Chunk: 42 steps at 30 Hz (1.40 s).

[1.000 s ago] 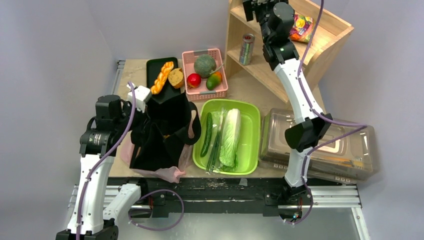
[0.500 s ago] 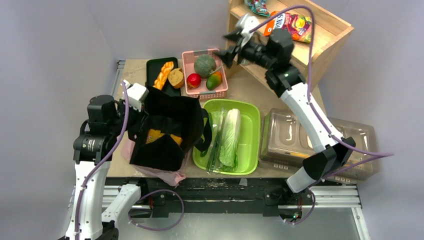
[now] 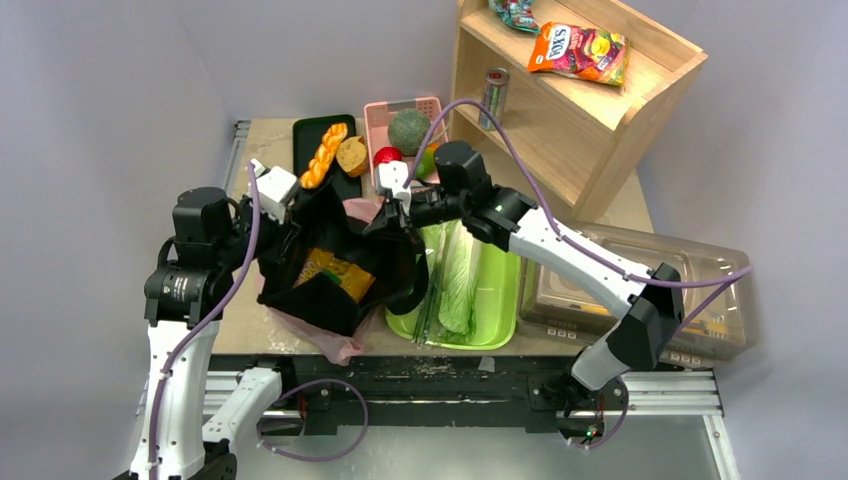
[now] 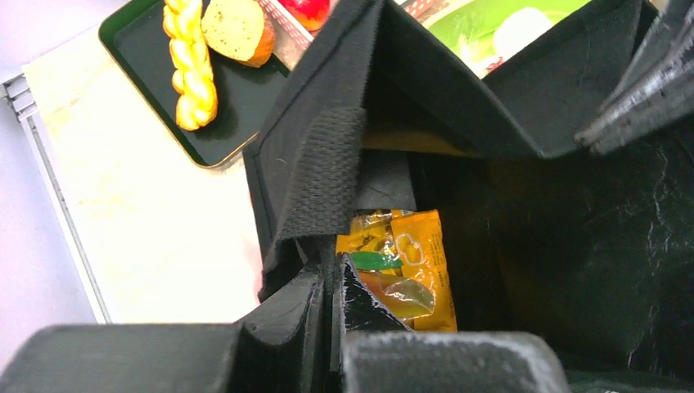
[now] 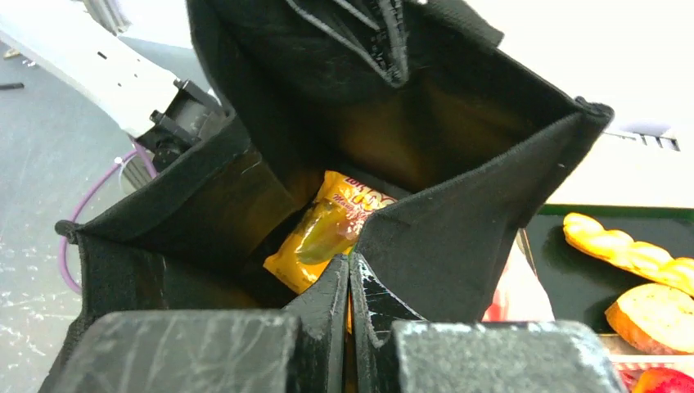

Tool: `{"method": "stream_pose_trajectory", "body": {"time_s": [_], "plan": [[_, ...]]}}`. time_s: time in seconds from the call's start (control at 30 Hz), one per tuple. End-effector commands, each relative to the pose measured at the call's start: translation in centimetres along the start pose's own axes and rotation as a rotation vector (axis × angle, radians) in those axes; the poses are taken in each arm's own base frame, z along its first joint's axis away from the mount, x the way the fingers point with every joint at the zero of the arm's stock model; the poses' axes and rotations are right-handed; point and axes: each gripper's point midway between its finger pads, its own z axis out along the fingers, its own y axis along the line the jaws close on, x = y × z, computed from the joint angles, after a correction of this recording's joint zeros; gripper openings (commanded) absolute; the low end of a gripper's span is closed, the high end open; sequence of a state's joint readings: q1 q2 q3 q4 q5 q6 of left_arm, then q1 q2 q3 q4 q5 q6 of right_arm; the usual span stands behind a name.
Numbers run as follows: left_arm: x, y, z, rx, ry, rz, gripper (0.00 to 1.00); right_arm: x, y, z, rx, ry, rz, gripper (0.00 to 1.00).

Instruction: Untie the knot of the grocery bags and take out the mixed food

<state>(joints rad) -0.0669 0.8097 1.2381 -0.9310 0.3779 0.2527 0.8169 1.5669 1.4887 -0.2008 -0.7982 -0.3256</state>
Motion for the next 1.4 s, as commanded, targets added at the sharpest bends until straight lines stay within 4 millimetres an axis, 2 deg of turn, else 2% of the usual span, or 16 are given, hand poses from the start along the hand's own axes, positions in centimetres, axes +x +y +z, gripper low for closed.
{"method": "stream_pose_trajectory", "body": {"time_s": [0.0, 0.13, 0.17, 0.2, 0.23, 0.27, 0.3, 0.4, 0.5, 0.67, 0.83, 0.97, 1.07, 1.1, 1.23, 1.37], "plan": [[-3.4, 1.4, -0.9, -0.084, -0.119, 0.017, 0.0, -2.9, 0.9, -1.0, 0.024, -0.056, -0.178, 0.0], [-6.5, 5.2, -2.3, -0.275, -0.131, -0.023, 0.0, -6.3, -1.8, -1.7, 0.163, -0.117, -0.23, 0.09], [-7.7, 5.9, -2.9, -0.309, -0.151, 0.003, 0.0, -7.3, -2.4, -1.8, 0.184, -0.122, -0.227, 0.2], [-8.6, 6.4, -3.3, -0.331, -0.17, 0.031, 0.0, -7.6, -2.8, -1.8, 0.201, -0.11, -0.212, 0.39], [-9.3, 6.5, -3.6, -0.331, -0.171, 0.085, 0.0, -8.3, -3.0, -1.9, 0.205, -0.111, -0.206, 0.46], [-9.5, 6.3, -3.8, -0.31, -0.158, 0.119, 0.0, -8.8, -3.0, -1.9, 0.2, -0.119, -0.201, 0.47], [-9.6, 5.9, -3.8, -0.284, -0.149, 0.138, 0.0, -9.3, -2.8, -2.0, 0.194, -0.132, -0.193, 0.44], [-8.9, 4.0, -3.3, -0.178, -0.138, 0.15, 0.0, -9.3, -2.0, -1.8, 0.16, -0.153, -0.18, 0.13], [-7.8, 2.7, -2.4, -0.112, -0.119, 0.063, 0.0, -7.5, -1.6, -0.4, 0.133, -0.133, -0.148, 0.01], [-5.5, 2.9, -1.4, -0.132, -0.051, -0.049, 0.0, -7.6, 1.0, 0.8, 0.072, -0.175, -0.195, 0.0], [-4.0, 5.4, -1.1, -0.273, 0.006, -0.093, 0.0, -9.0, 3.7, 1.9, -0.031, -0.239, -0.225, 0.0], [-3.5, 7.3, 0.6, -0.345, 0.029, -0.145, 0.0, -11.1, 3.5, 4.2, -0.071, -0.313, -0.168, 0.0], [-4.6, 8.5, 1.3, -0.379, 0.0, -0.16, 0.0, -12.6, 2.7, 6.3, -0.053, -0.328, -0.178, 0.0], [-5.2, 8.5, 1.4, -0.371, -0.015, -0.159, 0.0, -12.4, 2.7, 6.9, -0.052, -0.32, -0.191, 0.0], [-6.9, 7.7, 1.1, -0.319, -0.062, -0.188, 0.0, -7.2, 3.4, 9.4, -0.067, -0.198, -0.172, 0.0], [-8.1, 5.8, 0.1, -0.236, -0.112, -0.198, 0.0, 2.0, 2.6, 11.0, 0.012, 0.021, -0.167, 0.0]]}}
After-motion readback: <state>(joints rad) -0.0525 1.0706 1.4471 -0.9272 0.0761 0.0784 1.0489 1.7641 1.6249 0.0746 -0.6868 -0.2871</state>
